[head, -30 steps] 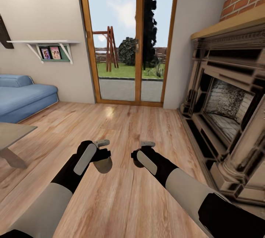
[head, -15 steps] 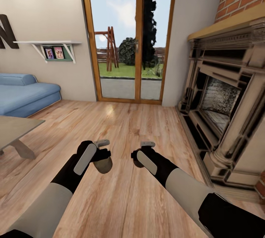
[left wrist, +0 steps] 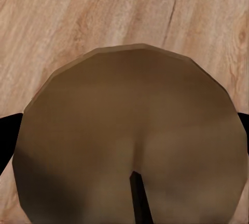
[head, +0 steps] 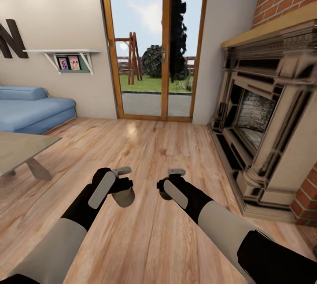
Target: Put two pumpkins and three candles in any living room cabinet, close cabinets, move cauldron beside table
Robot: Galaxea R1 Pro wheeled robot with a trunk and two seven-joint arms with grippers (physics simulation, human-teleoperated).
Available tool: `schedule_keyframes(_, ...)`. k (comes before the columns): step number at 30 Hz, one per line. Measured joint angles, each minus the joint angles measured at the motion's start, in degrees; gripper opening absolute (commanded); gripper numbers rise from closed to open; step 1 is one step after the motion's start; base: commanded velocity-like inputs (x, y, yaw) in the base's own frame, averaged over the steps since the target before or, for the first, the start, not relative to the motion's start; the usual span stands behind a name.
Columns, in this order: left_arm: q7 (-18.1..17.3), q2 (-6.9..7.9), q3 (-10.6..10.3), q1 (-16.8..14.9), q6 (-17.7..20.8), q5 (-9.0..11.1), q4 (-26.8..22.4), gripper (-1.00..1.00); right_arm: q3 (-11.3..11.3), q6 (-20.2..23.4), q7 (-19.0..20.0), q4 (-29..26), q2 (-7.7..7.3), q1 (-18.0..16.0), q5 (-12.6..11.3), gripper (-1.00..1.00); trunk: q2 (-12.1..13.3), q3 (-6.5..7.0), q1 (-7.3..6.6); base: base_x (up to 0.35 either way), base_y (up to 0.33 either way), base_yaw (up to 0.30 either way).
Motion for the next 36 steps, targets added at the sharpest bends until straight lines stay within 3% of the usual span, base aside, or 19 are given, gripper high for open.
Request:
schedule_keyframes(14,0.0,0.04,0.0,0.0,0.0,0.1,0.0,-1.00,-0.1,0.1,0.4,0.0,0.00,0.0,0.1,-1.00,0.0,0.00,0.00,-0.310,0.130,-0.059)
schedule_keyframes(36,0.0,-0.01,-0.6,0.0,0.0,0.1,0.0,-1.00,-0.1,0.1,0.5,0.0,0.00,0.0,0.1,-1.00,0.0,0.70,0.00,-0.296,0.205,-0.229)
